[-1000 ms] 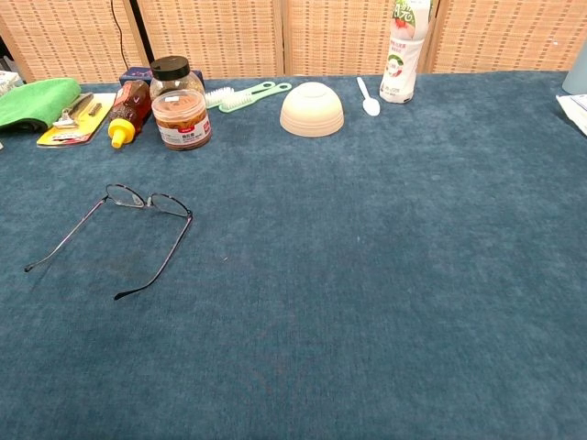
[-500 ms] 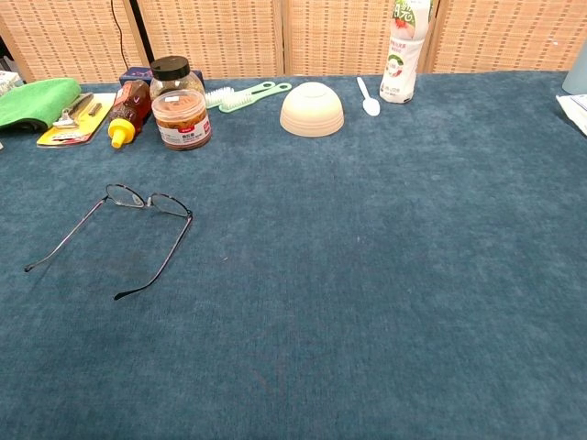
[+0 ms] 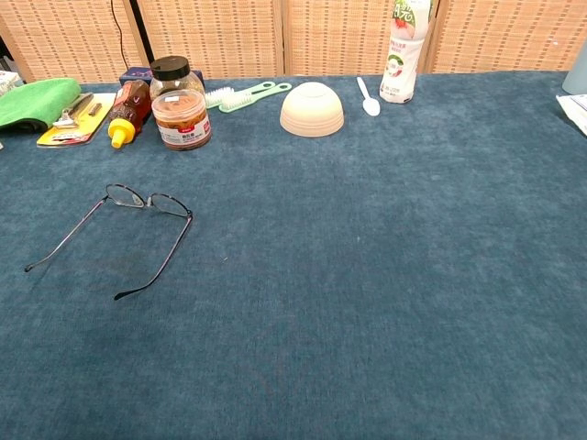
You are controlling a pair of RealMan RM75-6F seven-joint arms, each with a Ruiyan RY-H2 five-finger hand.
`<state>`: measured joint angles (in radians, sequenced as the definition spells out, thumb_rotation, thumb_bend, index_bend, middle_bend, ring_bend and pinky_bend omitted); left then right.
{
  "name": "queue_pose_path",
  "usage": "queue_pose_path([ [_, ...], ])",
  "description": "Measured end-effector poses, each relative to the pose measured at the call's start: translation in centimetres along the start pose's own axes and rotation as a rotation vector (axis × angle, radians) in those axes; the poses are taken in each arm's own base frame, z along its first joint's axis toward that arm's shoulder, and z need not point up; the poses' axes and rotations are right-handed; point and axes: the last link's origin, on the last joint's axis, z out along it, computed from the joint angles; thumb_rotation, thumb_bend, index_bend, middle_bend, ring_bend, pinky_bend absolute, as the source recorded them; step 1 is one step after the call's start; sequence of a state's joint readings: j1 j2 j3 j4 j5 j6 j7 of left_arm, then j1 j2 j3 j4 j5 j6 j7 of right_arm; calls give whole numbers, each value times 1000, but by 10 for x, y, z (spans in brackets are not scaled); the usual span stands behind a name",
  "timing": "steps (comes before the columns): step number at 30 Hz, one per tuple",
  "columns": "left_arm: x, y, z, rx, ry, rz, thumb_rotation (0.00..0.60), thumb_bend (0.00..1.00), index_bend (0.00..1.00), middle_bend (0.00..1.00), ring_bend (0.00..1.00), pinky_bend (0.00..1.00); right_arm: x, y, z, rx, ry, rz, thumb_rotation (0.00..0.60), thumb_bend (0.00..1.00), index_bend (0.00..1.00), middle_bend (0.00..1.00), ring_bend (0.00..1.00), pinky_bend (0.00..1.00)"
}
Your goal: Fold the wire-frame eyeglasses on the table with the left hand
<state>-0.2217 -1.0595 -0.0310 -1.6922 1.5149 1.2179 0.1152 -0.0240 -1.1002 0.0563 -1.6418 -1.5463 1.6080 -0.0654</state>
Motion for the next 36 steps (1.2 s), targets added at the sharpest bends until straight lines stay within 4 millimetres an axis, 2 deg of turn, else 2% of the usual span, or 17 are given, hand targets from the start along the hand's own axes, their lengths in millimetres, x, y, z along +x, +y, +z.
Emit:
queue_pose_path([
  [11, -14, 54, 64, -140, -61, 28, 466, 248, 57, 9, 0, 0, 1, 9, -5, -38, 1, -4, 600, 14, 272, 119, 161, 240],
  [23, -32, 123, 117, -223, -87, 84, 466, 249, 56, 8, 0, 0, 2, 21, -8, -75, 5, -4, 600, 14, 277, 119, 161, 243],
  [29, -39, 144, 140, -230, -105, 117, 465, 249, 56, 8, 0, 0, 4, 27, -10, -98, 13, -6, 600, 14, 278, 119, 161, 243],
  [36, -46, 154, 159, -210, -125, 150, 466, 249, 56, 7, 0, 0, 6, 32, -11, -115, 18, -8, 600, 14, 278, 118, 161, 243],
])
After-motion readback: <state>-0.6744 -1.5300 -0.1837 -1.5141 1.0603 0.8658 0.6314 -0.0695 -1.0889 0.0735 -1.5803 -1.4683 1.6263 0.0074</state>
